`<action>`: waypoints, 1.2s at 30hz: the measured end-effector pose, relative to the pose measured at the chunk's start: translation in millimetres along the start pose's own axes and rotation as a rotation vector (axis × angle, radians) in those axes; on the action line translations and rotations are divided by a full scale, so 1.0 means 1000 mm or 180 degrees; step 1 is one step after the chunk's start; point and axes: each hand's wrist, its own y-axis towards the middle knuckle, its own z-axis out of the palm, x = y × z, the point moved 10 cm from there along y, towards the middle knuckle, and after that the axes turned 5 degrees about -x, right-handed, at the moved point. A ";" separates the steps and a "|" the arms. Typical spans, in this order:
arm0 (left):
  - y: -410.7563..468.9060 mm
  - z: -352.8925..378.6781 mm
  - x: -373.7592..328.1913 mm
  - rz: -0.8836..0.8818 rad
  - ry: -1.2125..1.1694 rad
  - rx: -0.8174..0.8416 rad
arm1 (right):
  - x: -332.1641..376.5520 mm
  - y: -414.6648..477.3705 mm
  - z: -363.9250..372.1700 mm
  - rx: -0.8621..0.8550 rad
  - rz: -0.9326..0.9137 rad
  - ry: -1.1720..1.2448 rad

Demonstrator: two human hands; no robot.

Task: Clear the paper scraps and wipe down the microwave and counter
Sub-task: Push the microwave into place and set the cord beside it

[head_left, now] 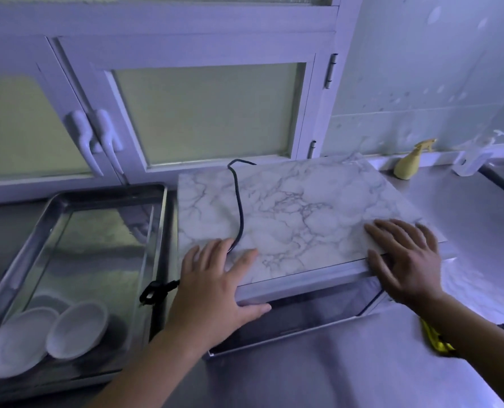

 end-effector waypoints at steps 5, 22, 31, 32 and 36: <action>0.011 0.000 0.009 0.0109 0.0021 -0.0375 | 0.000 0.003 0.007 -0.0646 -0.0117 0.0200; 0.162 0.036 0.151 -0.0286 0.0005 0.0000 | 0.024 0.138 0.133 -0.1066 -0.0024 -0.0008; 0.169 0.022 0.155 -0.0593 -0.0533 -0.0434 | 0.017 0.148 0.148 -0.0810 0.0007 0.0178; 0.169 0.019 0.156 -0.0648 -0.0495 -0.0526 | 0.018 0.149 0.147 -0.0724 0.0078 0.0228; 0.158 0.010 0.178 -0.1534 -0.0340 -0.1042 | -0.004 0.159 0.159 0.0235 0.0635 0.0617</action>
